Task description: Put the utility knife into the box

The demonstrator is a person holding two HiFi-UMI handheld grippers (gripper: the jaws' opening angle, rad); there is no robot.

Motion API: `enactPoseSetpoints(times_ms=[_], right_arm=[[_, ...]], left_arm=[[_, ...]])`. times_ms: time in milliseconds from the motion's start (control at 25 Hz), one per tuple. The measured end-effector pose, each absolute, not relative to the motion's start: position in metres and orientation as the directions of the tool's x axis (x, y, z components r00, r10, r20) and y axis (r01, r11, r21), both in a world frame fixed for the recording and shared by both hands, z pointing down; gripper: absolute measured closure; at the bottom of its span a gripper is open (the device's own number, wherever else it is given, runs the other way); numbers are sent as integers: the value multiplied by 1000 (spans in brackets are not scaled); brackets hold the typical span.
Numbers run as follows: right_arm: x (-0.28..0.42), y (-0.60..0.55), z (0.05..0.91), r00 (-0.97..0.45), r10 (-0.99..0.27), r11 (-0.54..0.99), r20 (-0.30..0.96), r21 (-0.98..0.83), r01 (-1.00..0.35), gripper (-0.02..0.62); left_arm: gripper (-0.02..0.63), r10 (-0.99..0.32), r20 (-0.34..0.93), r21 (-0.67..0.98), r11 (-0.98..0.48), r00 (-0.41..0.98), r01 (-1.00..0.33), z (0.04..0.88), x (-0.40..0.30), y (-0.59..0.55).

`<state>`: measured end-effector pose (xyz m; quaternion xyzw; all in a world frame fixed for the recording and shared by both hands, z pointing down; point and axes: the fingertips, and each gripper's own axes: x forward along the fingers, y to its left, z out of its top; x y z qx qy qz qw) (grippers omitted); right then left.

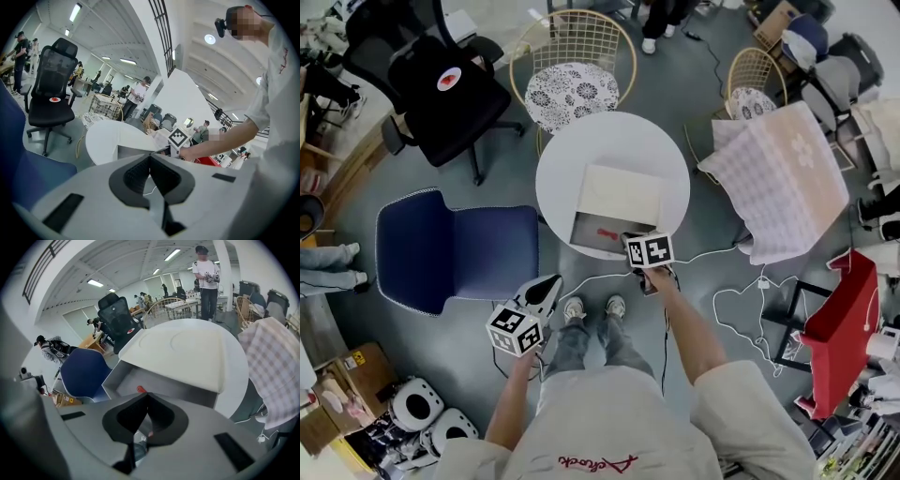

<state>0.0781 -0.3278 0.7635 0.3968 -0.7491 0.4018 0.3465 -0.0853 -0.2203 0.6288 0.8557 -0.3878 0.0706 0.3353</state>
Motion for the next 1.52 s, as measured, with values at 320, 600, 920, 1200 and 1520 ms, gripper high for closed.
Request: enactPoseSetpoints(times_ms=[320,600,920,1200,1520], right_arm=[[81,-325,740,-451,-406,346,795,-323,-881,578],[75,-326,682,-476,-566,391,674,-289,-874,578],[77,-299,604,-479,-707,417,520,-240,-876,578],[69,-271,552,-493,-764,459,417,-186,-869,578],[69,-243,527,-445,-830,419,336,-151,-895,578]], left_arm=[[595,-597,361,505,-520,716,-689,620,-83,-221],[595,-582,317,467,-591,749,-658,598,-76,-233],[595,-555,246,403,-687,794,-605,559,-61,-247],[595,-519,202,344,-756,831,-556,527,-49,-255],[595,-465,179,314,-809,867,-498,518,-41,-244]])
